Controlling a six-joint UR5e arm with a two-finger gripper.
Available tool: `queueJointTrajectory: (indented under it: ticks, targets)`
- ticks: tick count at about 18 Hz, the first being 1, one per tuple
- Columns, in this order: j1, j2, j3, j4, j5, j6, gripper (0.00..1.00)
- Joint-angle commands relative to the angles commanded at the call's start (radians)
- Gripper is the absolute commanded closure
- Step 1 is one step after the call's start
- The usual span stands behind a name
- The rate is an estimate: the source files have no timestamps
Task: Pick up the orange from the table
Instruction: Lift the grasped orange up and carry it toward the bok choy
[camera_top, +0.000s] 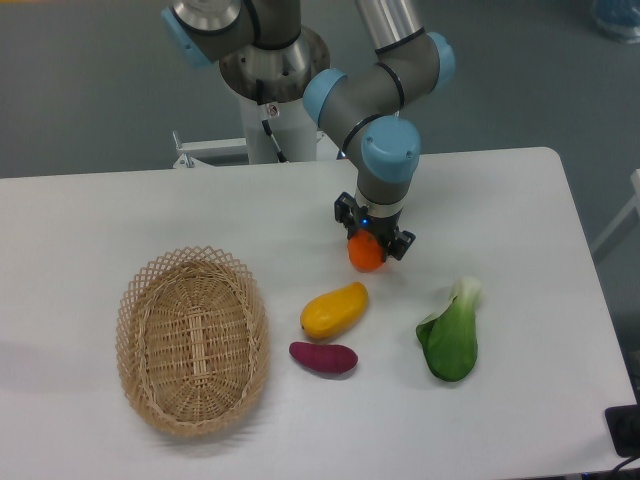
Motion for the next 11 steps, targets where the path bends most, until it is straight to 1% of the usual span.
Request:
queueJointTrajectory:
  ticks: [4,6,11]
  targets:
    - [0.006,0.005,0.054,-0.029,0.002,0.006,0.48]
    - [0.012,0.005,0.078,-0.057,0.002,0.008,0.48]
    - [0.035,0.008,0.153,-0.172,0.0,0.009,0.48]
